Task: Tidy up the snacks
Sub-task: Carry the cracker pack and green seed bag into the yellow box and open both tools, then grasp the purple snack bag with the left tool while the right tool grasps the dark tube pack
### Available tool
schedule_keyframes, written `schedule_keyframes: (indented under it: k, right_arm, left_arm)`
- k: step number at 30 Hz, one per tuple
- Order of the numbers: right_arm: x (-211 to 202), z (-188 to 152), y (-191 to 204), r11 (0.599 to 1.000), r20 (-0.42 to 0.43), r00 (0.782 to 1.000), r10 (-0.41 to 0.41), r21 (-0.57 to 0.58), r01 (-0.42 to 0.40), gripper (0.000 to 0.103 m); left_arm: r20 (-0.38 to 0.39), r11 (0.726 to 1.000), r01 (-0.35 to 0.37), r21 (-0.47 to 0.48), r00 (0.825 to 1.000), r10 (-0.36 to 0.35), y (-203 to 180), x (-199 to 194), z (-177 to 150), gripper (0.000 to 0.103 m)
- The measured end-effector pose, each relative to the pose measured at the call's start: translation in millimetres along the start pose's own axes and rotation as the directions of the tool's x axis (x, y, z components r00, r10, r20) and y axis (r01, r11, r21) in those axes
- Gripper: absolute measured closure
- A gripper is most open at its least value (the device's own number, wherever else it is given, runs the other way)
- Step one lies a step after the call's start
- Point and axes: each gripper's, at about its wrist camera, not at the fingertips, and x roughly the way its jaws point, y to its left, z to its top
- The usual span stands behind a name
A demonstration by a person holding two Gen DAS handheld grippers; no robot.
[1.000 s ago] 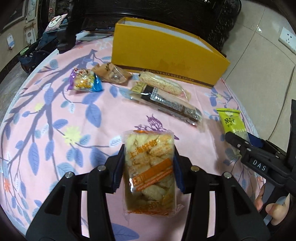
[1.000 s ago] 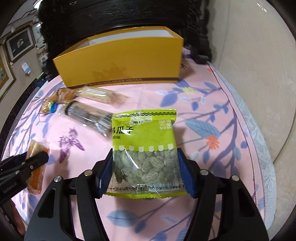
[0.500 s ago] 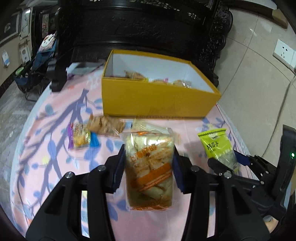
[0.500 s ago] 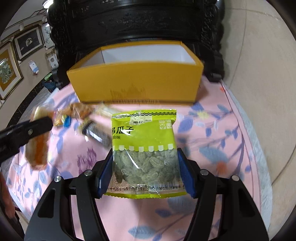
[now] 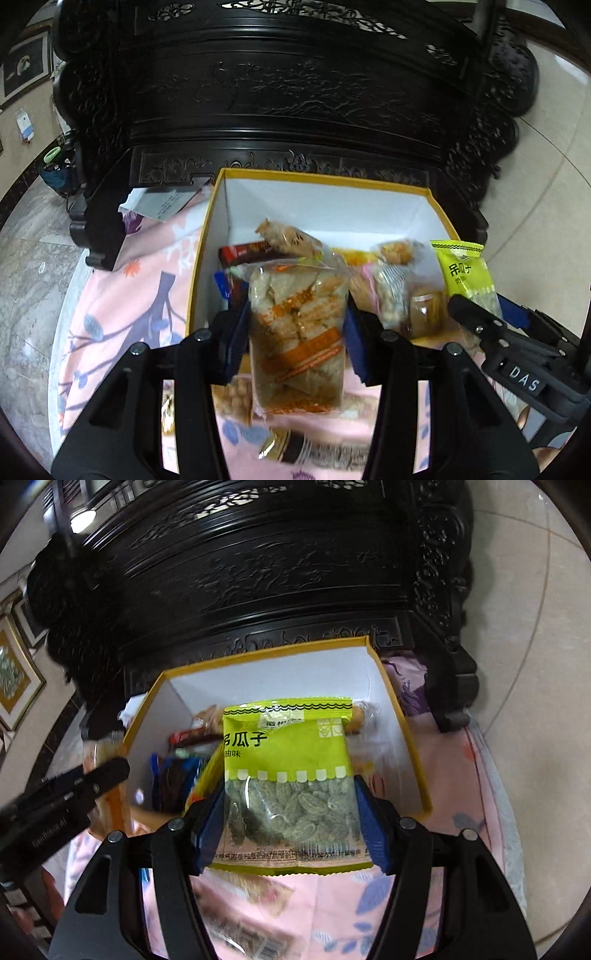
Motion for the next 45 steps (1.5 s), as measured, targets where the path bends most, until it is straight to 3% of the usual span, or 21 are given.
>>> schedule_keyframes:
  k: [9, 11, 13, 16, 20, 23, 25, 28, 31, 36, 39, 45]
  right_arm:
    - [19, 20, 3, 1.0, 0.01, 1.0, -0.025, -0.002, 0.025, 0.036]
    - [24, 24, 5, 0.997, 0.005, 0.997, -0.073, -0.027, 0.074, 0.028]
    - [19, 21, 9, 0.993, 0.02, 0.995, -0.093, -0.064, 0.094, 0.025]
    - [6, 10, 10, 0.995, 0.019, 0.999, -0.05, -0.089, 0.051, 0.025]
    - [-11, -28, 18, 0.984, -0.05, 0.995, 0.083, -0.155, -0.09, 0.025]
    - [-10, -81, 33, 0.946, -0.178, 0.968, 0.175, -0.24, -0.215, 0.025]
    - [1, -116, 41, 0.932, -0.248, 0.953, 0.177, -0.268, -0.242, 0.025]
    - [17, -145, 49, 0.925, -0.285, 0.949, 0.133, -0.307, -0.222, 0.025]
    - [30, -151, 51, 0.923, -0.304, 0.945, 0.117, -0.317, -0.217, 0.025]
    - [38, -151, 61, 0.909, -0.302, 0.946, 0.122, -0.349, -0.229, 0.025]
    - [46, -154, 72, 0.89, -0.338, 0.931, 0.138, -0.37, -0.266, 0.025]
    - [77, -159, 80, 0.89, -0.383, 0.919, 0.092, -0.382, -0.248, 0.022]
  left_arm:
    - [0.014, 1.0, 0.005, -0.012, 1.0, -0.005, 1, 16, 34, 0.055]
    - [-0.007, 1.0, 0.003, -0.008, 1.0, -0.003, 2, 22, 40, 0.025]
    - [0.014, 1.0, -0.003, -0.03, 1.0, 0.004, 10, 17, 40, 0.021]
    - [0.04, 1.0, -0.005, -0.028, 0.999, 0.006, 20, 4, 33, 0.021]
    - [0.063, 1.0, 0.007, -0.017, 0.998, -0.006, 34, -25, 5, 0.021]
    - [0.06, 1.0, 0.012, 0.017, 0.998, -0.013, 45, -45, -35, 0.018]
    - [0.048, 1.0, 0.01, 0.014, 0.999, -0.011, 58, -54, -66, 0.018]
    - [0.032, 0.999, -0.011, -0.036, 0.999, 0.012, 85, -65, -108, 0.018]
    - [0.015, 0.993, -0.045, -0.11, 0.999, 0.047, 112, -72, -138, 0.018]
    - [-0.047, 0.987, -0.06, -0.148, 0.997, 0.053, 132, -70, -169, 0.018]
    - [-0.061, 0.987, -0.055, -0.153, 0.997, 0.046, 134, -68, -177, 0.018]
    - [-0.062, 0.989, -0.048, -0.137, 0.997, 0.04, 127, -65, -180, 0.018]
